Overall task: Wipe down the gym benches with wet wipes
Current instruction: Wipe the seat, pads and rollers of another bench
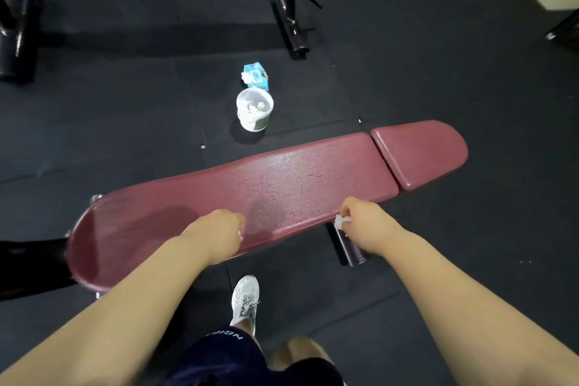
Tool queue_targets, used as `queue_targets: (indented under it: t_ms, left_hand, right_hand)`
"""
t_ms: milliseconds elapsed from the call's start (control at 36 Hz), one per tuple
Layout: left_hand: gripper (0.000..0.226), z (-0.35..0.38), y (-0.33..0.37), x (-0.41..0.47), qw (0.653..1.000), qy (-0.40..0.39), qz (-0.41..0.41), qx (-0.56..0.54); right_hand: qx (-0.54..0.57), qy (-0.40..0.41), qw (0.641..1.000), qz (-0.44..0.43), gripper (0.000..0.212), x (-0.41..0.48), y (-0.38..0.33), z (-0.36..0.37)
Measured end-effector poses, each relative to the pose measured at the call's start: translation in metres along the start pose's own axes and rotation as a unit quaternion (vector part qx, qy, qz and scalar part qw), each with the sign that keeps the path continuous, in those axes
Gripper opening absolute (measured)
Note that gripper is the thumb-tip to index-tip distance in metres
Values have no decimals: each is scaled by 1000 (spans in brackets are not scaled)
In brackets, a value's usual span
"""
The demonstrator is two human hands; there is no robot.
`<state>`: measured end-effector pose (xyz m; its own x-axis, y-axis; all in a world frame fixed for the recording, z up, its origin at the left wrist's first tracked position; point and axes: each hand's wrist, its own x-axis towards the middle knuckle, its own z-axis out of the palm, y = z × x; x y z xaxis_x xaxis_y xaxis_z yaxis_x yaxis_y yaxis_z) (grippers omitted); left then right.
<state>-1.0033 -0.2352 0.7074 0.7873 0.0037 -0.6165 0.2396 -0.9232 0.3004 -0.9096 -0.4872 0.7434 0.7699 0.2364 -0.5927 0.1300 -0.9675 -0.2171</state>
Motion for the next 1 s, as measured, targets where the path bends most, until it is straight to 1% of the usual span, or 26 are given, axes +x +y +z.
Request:
queue_targets:
  t_ms: [139, 222, 361, 472, 667, 778, 889, 1000]
  left_hand:
    - [17, -14, 18, 25, 1000, -9, 2, 2]
    - [16, -19, 29, 37, 1000, -10, -1, 3]
    - [14, -22, 55, 53, 1000, -15, -16, 11]
    - [16, -21, 90, 67, 999, -10, -30, 19]
    - [17, -9, 193, 96, 998, 25, -61, -3]
    - [17, -4, 269, 113, 996, 47, -70, -28]
    - [13, -5, 340, 132, 994, 84, -51, -43]
    - [11, -8, 391, 152, 994, 95, -32, -39]
  right_hand:
    - [20, 2, 1000, 20, 16, 19, 24, -16]
    - [34, -12, 999, 33, 18, 28, 42, -22]
    - [21, -35, 999, 17, 15, 40, 78, -37]
    - [-7, -50, 999, -6, 19, 50, 115, -56]
    - [-58, -64, 995, -52, 25, 63, 200, -112]
    - [-93, -52, 991, -83, 22, 61, 260, -154]
    - [-112, -32, 990, -79, 24, 59, 318, -193]
    - [-112, -12, 992, -57, 29, 61, 366, -223]
